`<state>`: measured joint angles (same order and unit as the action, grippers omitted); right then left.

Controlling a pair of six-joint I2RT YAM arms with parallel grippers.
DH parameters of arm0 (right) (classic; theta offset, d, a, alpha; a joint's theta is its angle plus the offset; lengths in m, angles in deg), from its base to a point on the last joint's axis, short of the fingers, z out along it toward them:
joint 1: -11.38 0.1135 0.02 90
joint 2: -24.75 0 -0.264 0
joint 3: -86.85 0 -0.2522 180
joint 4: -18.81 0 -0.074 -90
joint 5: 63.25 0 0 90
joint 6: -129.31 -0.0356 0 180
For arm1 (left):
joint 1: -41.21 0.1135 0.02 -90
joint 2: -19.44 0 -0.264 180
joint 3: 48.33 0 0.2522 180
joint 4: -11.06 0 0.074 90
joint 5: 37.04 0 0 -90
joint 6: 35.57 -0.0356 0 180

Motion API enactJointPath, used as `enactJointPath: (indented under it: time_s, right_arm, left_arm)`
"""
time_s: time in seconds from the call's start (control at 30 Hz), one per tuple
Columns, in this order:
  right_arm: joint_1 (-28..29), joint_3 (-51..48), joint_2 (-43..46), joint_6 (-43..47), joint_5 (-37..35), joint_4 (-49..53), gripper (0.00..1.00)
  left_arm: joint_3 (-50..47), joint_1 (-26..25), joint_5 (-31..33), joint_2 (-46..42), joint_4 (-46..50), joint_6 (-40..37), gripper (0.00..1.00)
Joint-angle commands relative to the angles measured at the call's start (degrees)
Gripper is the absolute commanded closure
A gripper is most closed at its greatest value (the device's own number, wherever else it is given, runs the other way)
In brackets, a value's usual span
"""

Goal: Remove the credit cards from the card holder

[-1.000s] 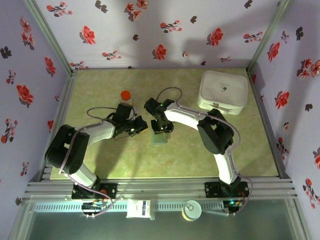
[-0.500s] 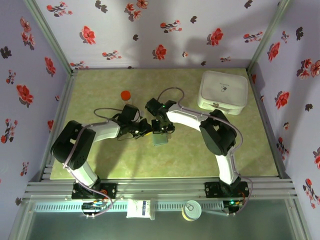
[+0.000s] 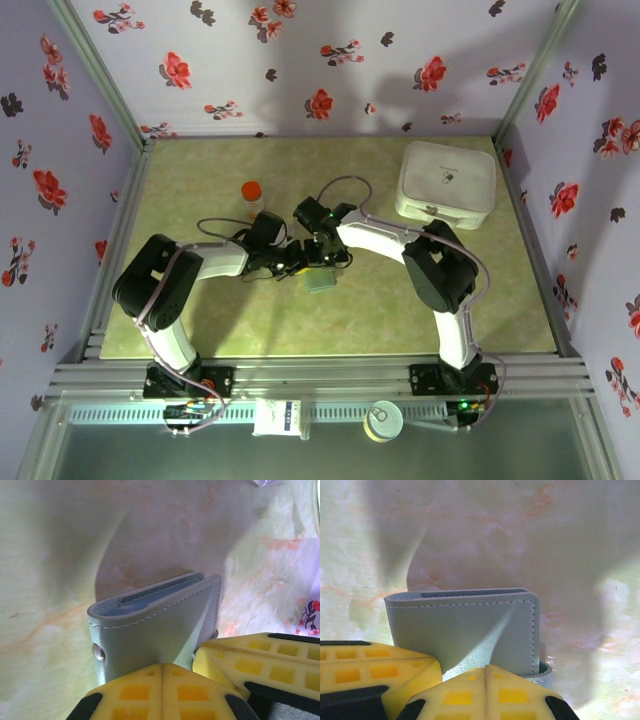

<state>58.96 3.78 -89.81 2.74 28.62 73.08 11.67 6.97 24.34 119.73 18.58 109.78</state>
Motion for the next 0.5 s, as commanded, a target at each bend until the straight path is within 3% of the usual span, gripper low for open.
enactJointPath:
  time_s: [0.0, 0.47]
  right_arm:
    - [0.12, -0.23, 0.92, -0.08, -4.57, 6.71, 1.0]
    - [0.08, 1.55, 1.27, 1.89, -15.04, 14.43, 1.0]
  left_arm:
    - [-0.79, -0.06, 4.31, 3.24, 6.6, -1.47, 1.0]
    - [-3.35, 3.83, 7.11, 5.27, 10.72, -5.34, 1.0]
